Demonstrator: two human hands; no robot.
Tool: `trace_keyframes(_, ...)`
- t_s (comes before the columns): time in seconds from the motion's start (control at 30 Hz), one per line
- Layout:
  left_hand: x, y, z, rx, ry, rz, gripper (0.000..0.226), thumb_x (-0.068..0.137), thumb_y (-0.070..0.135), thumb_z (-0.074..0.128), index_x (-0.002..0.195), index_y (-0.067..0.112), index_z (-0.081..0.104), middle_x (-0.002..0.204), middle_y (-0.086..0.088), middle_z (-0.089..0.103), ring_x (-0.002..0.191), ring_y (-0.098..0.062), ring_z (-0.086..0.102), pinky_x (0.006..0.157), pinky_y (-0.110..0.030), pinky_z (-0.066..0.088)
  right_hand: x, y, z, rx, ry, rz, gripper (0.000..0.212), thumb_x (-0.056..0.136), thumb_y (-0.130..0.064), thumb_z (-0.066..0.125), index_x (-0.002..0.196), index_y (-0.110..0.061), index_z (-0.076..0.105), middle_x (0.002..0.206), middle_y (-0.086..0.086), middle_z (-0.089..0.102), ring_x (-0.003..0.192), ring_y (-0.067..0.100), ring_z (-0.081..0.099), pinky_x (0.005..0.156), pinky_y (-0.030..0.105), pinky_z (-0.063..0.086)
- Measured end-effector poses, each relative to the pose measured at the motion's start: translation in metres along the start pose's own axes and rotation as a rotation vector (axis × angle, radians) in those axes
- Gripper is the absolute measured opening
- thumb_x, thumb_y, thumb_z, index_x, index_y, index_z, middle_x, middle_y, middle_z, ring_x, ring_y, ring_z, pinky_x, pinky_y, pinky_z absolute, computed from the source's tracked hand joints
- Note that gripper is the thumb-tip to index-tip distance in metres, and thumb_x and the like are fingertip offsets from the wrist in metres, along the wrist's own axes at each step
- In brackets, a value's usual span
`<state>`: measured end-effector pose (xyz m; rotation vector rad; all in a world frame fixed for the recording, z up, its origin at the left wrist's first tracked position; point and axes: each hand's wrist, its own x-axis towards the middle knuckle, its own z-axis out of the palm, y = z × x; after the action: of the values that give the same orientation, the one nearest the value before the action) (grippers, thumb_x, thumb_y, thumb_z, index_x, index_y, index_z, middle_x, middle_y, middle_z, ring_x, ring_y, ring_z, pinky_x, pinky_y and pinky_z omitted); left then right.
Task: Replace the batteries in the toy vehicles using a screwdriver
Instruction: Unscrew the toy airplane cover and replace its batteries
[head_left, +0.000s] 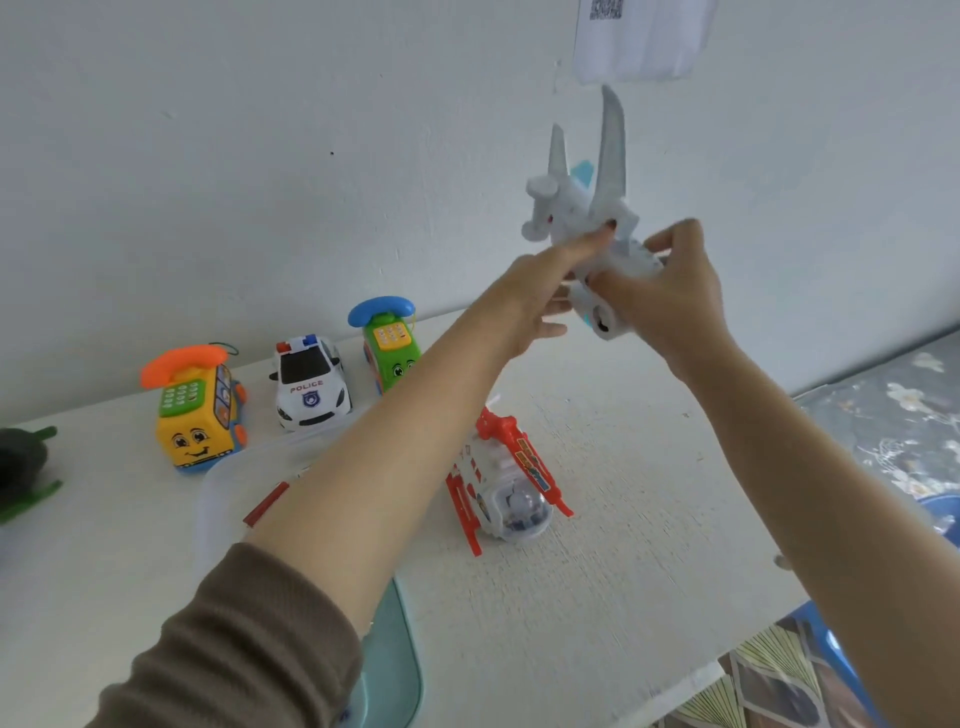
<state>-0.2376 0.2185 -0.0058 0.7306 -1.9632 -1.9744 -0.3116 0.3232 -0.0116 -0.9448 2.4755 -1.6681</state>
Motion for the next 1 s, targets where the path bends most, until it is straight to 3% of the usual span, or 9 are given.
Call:
trace_keyframes(0.13,-0.031,0.017,-0.027,-0.213,-0.016,0.142,0.055,0.084,0.054,0.063,0.124,0.016,0.06,0.118,-0.004,0.067,0.114,-0.022,0.062,0.101,-0.047,0.046,-0.021,-0.042,0.007,0.09,0.015,-0.203,0.037,0.082,-0.031,0.068,0.109,-0.019,0.045,0.093,-0.01,0.058,0.077,0.003,0.056,0.063,0.021,0.048)
trace_keyframes(0.2,-0.049,0.013,-0.045,-0.29,0.006,0.2,0.049,0.087,0.047,0.064,0.124,0.016,0.06,0.115,-0.005,0.069,0.111,-0.022,0.064,0.098,-0.044,0.05,-0.036,-0.06,0.016,0.212,-0.069,-0.238,0.028,0.084,-0.027,0.063,0.11,-0.021,0.056,0.1,-0.012,0.063,0.082,0.005,0.06,0.066,0.02,0.051)
trace_keyframes(0.3,-0.079,-0.002,-0.074,-0.455,0.133,0.28,0.06,0.078,0.037,0.069,0.131,0.012,0.054,0.114,-0.011,0.064,0.114,-0.03,0.061,0.094,-0.044,0.052,-0.065,-0.081,0.036,0.349,-0.231,-0.257,0.022,0.087,-0.02,0.055,0.105,-0.026,0.066,0.104,-0.009,0.068,0.085,0.007,0.064,0.069,0.021,0.053)
trace_keyframes(0.43,-0.131,-0.023,-0.111,-0.465,0.239,0.294,0.058,0.078,0.03,0.06,0.132,0.011,0.053,0.117,-0.012,0.065,0.103,-0.023,0.062,0.088,-0.038,0.053,-0.1,-0.092,0.07,0.448,-0.295,-0.059,0.017,0.091,-0.026,0.058,0.108,-0.024,0.059,0.102,-0.004,0.065,0.085,0.005,0.063,0.079,0.031,0.055)
trace_keyframes(0.67,-0.239,-0.072,-0.171,-0.379,0.342,0.204,0.043,0.065,0.031,0.068,0.106,0.017,0.067,0.097,-0.006,0.071,0.093,-0.024,0.064,0.093,-0.043,0.049,-0.174,-0.114,0.126,0.479,-0.698,0.239,0.026,0.094,-0.043,0.053,0.107,-0.021,0.058,0.109,0.002,0.064,0.098,0.019,0.063,0.091,0.039,0.052)
trace_keyframes(0.77,-0.278,-0.092,-0.183,-0.206,0.442,0.182,0.042,0.052,0.035,0.077,0.092,0.025,0.072,0.089,0.002,0.074,0.083,-0.013,0.069,0.076,-0.033,0.055,-0.204,-0.119,0.142,0.45,-0.745,0.295,0.02,0.094,-0.043,0.052,0.096,-0.023,0.057,0.111,0.002,0.062,0.092,0.018,0.062,0.094,0.04,0.049)
trace_keyframes(0.83,-0.299,-0.104,-0.19,0.012,0.578,0.229,0.035,0.057,0.027,0.084,0.089,0.03,0.07,0.083,0.01,0.074,0.078,-0.006,0.068,0.064,-0.025,0.053,-0.224,-0.119,0.153,0.463,-0.756,0.356,0.015,0.095,-0.038,0.052,0.091,-0.024,0.056,0.111,0.004,0.061,0.085,0.018,0.061,0.089,0.04,0.05)
trace_keyframes(0.9,-0.317,-0.117,-0.197,0.277,0.749,0.303,0.042,0.058,0.03,0.084,0.096,0.026,0.068,0.086,0.014,0.071,0.079,-0.004,0.065,0.065,-0.021,0.05,-0.245,-0.122,0.161,0.5,-0.766,0.397,0.012,0.096,-0.028,0.048,0.096,-0.021,0.058,0.107,0.003,0.063,0.086,0.019,0.062,0.085,0.038,0.051)
trace_keyframes(1.0,-0.334,-0.138,-0.206,0.739,0.992,0.406,0.067,0.06,0.045,0.075,0.121,0.024,0.06,0.102,0.008,0.06,0.088,-0.012,0.058,0.064,-0.024,0.044,-0.272,-0.125,0.166,0.658,-0.817,0.46,0.028,0.096,-0.014,0.041,0.116,-0.009,0.06,0.106,0.01,0.064,0.089,0.024,0.063,0.078,0.033,0.051)
